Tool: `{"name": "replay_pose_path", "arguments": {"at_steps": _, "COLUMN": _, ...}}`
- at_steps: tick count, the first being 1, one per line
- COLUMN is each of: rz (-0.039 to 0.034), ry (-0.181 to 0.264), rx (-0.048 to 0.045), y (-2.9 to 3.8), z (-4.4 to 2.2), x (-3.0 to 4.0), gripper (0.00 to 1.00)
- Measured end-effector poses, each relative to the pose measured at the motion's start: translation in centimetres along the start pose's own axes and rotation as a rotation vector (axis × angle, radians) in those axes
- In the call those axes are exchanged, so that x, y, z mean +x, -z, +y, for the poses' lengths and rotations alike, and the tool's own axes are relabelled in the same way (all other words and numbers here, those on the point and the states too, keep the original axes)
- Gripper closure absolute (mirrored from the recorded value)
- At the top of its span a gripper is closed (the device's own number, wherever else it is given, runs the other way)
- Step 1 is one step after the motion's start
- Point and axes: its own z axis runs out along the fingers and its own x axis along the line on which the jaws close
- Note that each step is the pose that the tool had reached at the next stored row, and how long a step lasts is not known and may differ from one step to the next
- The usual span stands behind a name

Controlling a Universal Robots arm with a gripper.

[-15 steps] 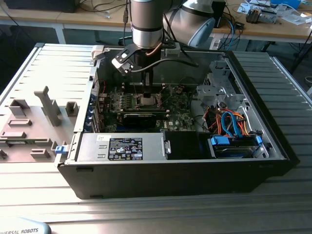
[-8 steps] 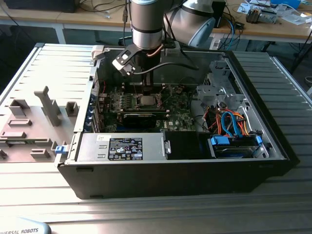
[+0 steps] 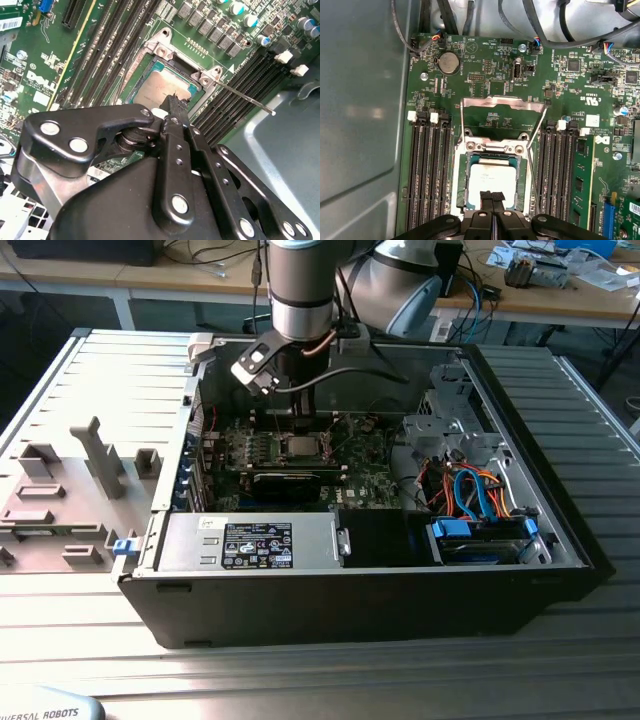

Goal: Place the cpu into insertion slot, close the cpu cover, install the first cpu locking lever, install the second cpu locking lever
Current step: 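Place the cpu into insertion slot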

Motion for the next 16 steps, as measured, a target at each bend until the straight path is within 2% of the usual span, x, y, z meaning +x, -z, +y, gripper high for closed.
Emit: {"name": "replay_pose_path", "arguments": {"at_steps": 16, "rz": -0.0012, "ry": 0.0, "rx": 0.0, "y": 0.5, "z": 0.02, "x": 0.01, "gripper": 0.89}}
